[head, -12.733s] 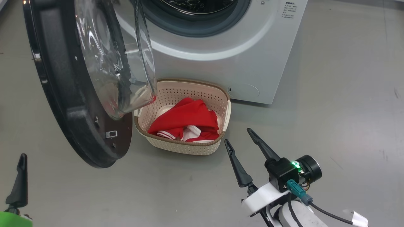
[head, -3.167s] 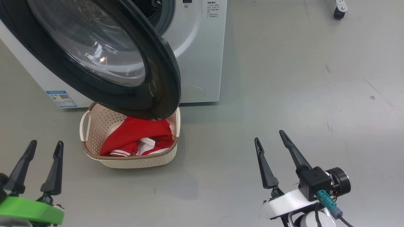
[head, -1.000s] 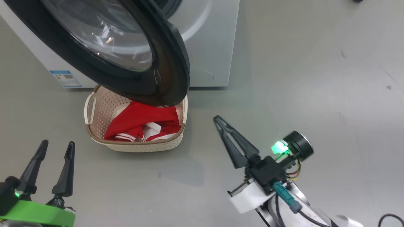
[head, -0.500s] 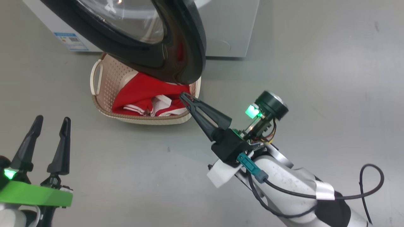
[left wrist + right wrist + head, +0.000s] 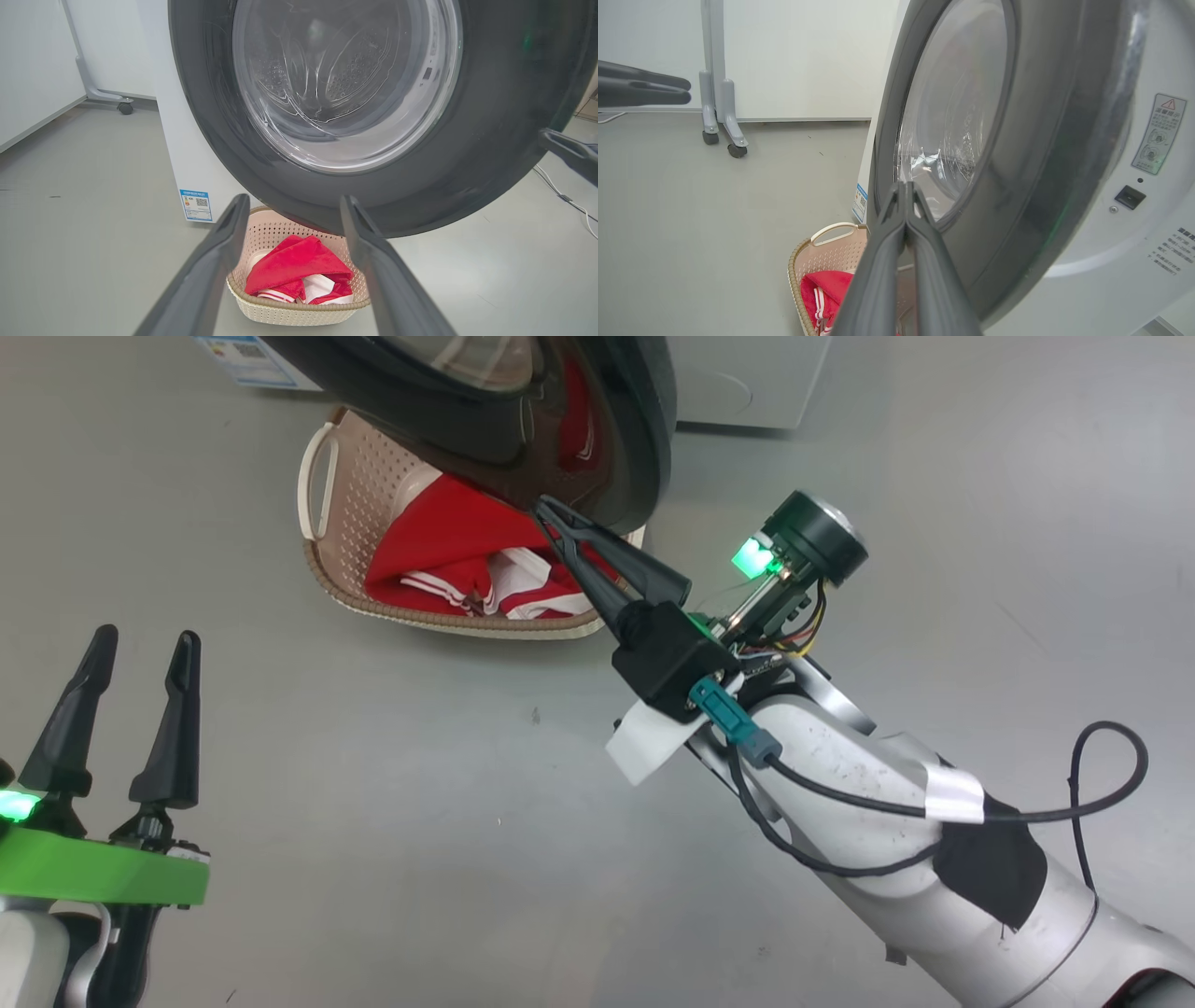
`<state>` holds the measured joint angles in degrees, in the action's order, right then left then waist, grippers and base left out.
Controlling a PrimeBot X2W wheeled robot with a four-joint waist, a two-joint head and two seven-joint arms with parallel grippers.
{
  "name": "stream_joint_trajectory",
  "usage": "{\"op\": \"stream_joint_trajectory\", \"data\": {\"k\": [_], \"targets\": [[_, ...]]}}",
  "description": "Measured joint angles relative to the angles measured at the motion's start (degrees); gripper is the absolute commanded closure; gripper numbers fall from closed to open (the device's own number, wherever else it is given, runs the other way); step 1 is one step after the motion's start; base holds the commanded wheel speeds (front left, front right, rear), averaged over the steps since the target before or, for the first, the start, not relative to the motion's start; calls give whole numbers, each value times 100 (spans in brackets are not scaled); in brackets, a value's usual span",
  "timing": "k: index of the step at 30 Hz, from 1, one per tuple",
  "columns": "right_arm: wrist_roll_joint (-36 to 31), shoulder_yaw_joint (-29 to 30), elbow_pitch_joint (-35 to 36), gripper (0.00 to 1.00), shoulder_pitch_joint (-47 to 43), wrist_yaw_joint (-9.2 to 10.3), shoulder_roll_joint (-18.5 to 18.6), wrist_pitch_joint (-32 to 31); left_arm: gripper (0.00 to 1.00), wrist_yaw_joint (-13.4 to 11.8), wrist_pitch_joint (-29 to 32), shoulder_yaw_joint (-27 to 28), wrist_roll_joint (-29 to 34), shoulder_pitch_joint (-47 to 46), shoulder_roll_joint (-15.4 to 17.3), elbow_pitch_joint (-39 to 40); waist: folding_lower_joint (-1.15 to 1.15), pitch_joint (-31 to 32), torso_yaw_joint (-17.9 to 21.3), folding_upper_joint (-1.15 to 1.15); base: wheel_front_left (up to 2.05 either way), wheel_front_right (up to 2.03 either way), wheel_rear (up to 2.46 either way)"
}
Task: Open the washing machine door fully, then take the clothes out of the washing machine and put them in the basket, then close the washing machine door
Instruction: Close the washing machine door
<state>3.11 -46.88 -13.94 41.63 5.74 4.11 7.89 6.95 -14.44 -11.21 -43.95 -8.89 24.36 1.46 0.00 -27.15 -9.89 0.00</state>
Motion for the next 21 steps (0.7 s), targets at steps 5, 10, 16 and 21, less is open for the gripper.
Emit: {"op": "stream_joint_trajectory", "data": {"k": [5,10,16,21], "targets": [[41,23,-222,100,192,52,2,7,0,0,0,-48,-19,-79,66,-43,0,-151,-99,0,0,0,0],[152,140,-377,100,309,98,10,98,0,0,0,-76,-18,-120,80,-75,0,-217,-142,0,0,0,0],[499,349,-453,100,386,104,13,205,0,0,0,-131,-18,-177,85,-82,0,-252,-136,0,0,0,0],[799,471,-470,100,439,105,5,211,0,0,0,-154,-41,-195,147,-62,0,-324,-133,0,0,0,0]]}}
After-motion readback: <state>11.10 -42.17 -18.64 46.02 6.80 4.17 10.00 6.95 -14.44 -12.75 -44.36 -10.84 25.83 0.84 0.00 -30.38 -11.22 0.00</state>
